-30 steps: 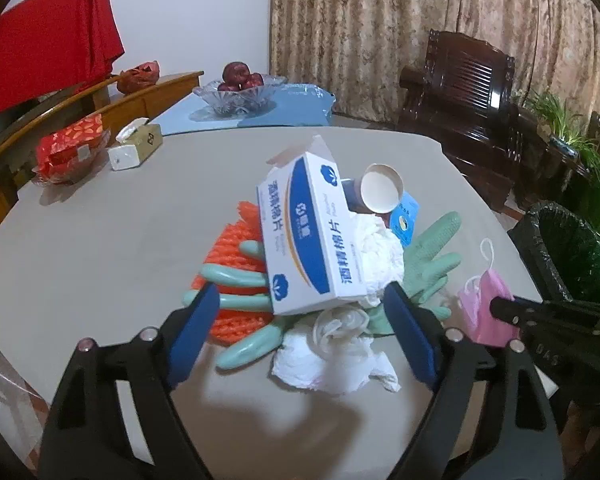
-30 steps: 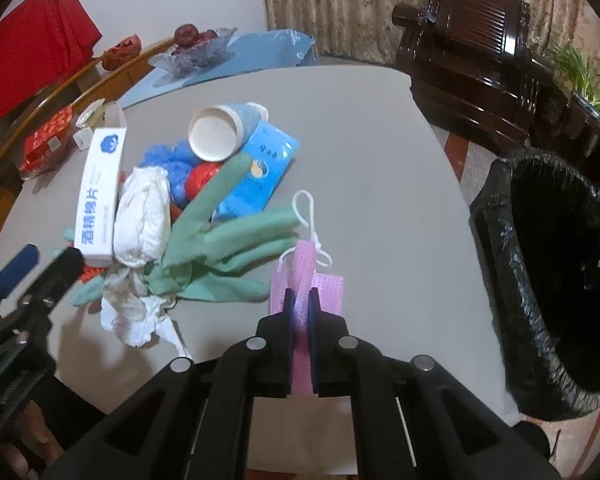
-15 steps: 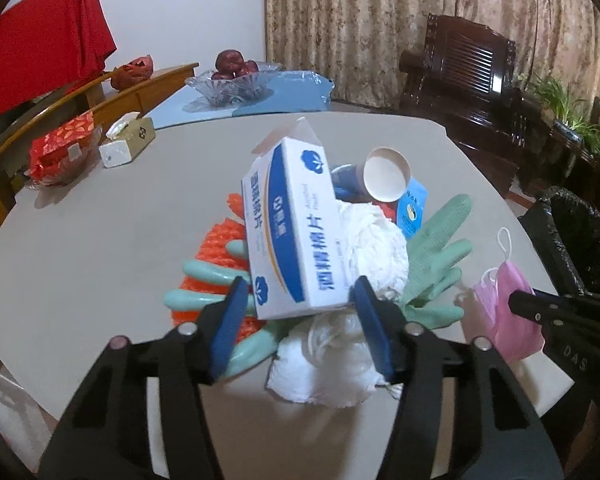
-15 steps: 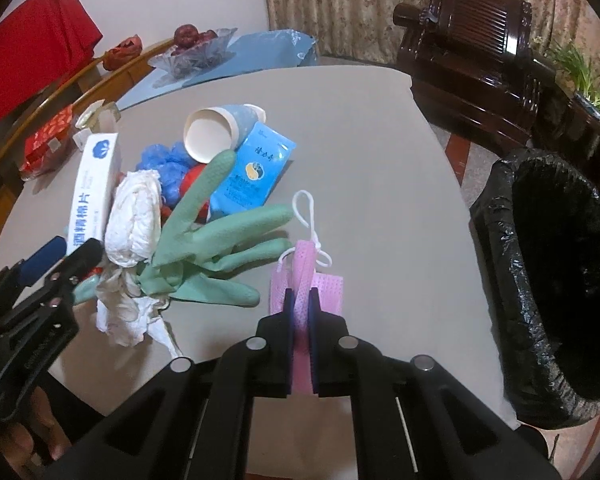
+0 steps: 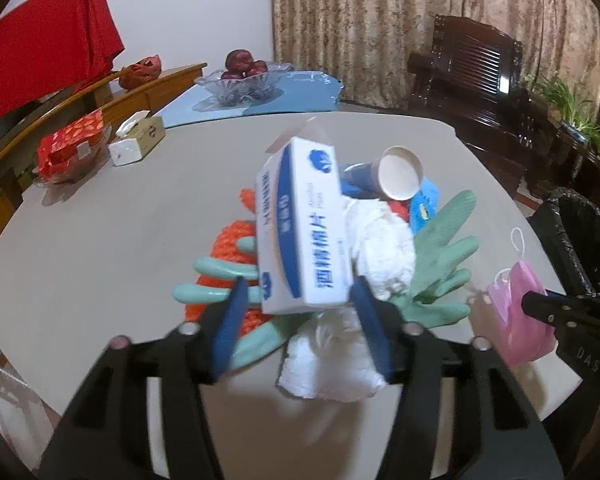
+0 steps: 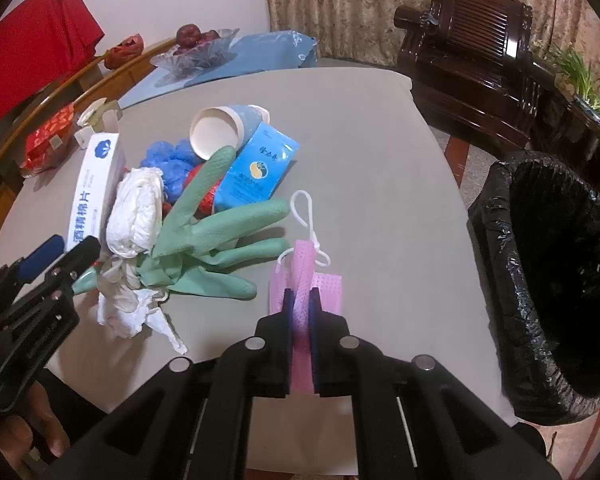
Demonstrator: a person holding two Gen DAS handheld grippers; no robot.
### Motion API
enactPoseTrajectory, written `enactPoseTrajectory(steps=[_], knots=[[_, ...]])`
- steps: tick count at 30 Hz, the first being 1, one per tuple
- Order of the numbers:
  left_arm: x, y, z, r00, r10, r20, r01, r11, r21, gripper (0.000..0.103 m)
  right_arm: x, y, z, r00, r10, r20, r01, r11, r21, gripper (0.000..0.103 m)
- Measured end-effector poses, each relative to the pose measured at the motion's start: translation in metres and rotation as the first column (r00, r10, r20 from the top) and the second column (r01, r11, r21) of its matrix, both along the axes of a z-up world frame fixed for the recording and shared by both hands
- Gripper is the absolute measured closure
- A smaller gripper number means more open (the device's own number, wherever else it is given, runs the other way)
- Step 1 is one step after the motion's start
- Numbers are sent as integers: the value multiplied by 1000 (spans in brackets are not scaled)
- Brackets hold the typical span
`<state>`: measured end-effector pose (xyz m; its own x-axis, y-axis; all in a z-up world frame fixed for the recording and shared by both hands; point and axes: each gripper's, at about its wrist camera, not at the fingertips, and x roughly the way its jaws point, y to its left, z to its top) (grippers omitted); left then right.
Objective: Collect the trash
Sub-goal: 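Grasp the white cotton-pad box with the left gripper and lift it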
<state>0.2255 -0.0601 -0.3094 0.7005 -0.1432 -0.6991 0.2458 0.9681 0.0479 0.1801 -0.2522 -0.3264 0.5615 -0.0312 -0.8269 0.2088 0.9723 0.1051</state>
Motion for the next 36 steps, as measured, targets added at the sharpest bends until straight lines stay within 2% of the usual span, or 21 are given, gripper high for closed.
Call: enactPoseTrajectory(steps=[3,8,10,11,14,19,26,29,31,33,36], knots=[[-3,-4,3,1000,-16,17,16,1000,11,72,-1,-2,-1,1000,-5,-3,5,1000,0,96],[-5,3,6,1000,6,29,-6,1000,6,74,-1,-1,-3,1000,-4,-5,4,1000,1,96],[-3,5,3,999,17,30,-17,1000,13,62,-2,-1,-3,1000,0,-4,0,1000,-1,96],[-3,5,2,999,27,34,-27,999,19,52,-2,0,-3,1000,1,-4,-1,1000,-2,96],[0,5,-3,999,35,37,-36,999,26,42,-3,0,-3,1000,0,-5,0,1000,-2,95],[-2,-2,-4,997,19,69,-24,997,69,36,-3,-2,-2,1000,-3,-6,3,1000,-3,95],[-4,-6,-6,996,-6,90,0,998,63,33,-3,0,-3,1000,-1,-8,1,1000,-5,93],[-7,-13,-6,995,-40,95,34,997,65,34,-3,1,-2,1000,-2,-6,2,1000,-7,93],[-5,-14,-11,996,-41,78,34,996,85,45,-3,1,-2,1000,-4,-8,4,1000,-6,93],[1,-11,-16,999,-33,39,30,997,73,57,-3,1,-2,1000,-5,-7,5,1000,-8,93],[6,-3,-20,1000,-9,15,8,998,70,60,-3,1,-1,1000,-6,-5,6,1000,-8,93]])
